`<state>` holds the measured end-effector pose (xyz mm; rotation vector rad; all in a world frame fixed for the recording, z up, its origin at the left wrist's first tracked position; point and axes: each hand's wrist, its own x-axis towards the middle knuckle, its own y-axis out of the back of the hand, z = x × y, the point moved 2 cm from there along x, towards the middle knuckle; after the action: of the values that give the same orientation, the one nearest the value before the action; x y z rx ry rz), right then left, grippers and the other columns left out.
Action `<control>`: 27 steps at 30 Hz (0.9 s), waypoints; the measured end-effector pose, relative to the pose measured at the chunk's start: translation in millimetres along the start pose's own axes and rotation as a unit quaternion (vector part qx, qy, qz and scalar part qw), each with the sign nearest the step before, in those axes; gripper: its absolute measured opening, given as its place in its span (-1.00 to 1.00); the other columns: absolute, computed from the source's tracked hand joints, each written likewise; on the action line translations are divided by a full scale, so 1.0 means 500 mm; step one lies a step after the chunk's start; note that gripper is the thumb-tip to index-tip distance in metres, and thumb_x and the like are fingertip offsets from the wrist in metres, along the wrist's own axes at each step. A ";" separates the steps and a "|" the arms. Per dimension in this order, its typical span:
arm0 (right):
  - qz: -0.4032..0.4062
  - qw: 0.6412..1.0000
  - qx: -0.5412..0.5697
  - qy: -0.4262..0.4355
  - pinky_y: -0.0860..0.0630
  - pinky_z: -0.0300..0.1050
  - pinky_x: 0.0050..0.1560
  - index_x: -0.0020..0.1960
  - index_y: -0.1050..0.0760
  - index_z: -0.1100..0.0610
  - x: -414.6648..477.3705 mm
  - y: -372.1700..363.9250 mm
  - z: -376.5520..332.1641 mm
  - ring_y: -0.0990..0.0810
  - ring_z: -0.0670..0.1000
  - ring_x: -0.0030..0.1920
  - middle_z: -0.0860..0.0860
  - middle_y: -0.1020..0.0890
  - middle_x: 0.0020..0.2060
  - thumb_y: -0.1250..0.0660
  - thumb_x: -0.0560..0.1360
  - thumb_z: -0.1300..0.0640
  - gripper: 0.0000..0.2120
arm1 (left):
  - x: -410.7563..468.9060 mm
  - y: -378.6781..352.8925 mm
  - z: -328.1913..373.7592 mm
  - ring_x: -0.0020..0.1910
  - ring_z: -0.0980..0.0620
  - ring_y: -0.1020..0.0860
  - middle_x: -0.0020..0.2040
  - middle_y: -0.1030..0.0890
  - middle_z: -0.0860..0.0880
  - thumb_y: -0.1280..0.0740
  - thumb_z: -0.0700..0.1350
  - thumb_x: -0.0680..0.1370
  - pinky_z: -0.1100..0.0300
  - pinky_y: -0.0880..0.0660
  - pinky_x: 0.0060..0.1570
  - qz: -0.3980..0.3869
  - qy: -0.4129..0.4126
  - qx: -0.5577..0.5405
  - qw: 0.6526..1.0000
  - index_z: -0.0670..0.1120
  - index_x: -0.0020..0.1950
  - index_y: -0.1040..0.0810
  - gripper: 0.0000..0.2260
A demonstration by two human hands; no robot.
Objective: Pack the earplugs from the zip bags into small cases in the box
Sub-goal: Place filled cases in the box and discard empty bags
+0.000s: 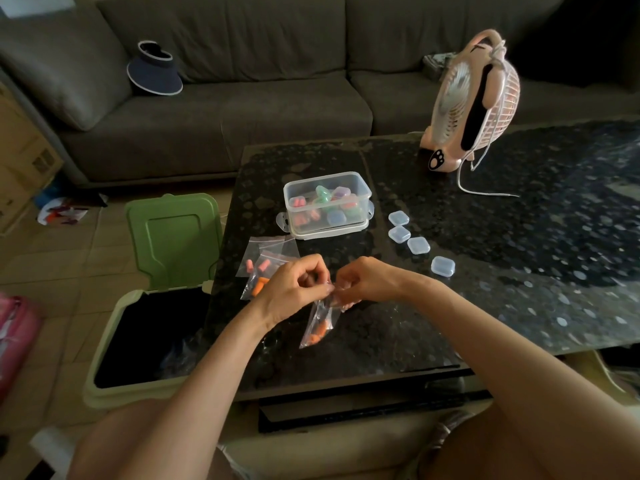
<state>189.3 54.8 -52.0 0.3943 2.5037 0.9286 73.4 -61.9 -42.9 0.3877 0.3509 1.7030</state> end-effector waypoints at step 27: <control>0.031 0.984 0.165 0.054 -0.59 -0.11 -0.07 0.05 -0.44 0.10 -0.004 0.017 0.022 -0.59 0.06 -0.11 0.20 -0.58 -0.02 -0.39 0.36 0.47 -0.60 | 0.015 0.006 -0.069 -0.21 -0.02 -0.61 -0.16 -0.57 -0.12 -0.25 -0.19 0.58 0.20 -0.58 -0.34 0.237 0.220 -0.374 0.869 -0.14 -0.11 -0.45 -0.92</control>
<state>197.2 66.4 -53.1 0.5411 2.7666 0.5664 54.4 -55.7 -72.0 -0.5433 -0.1180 2.2502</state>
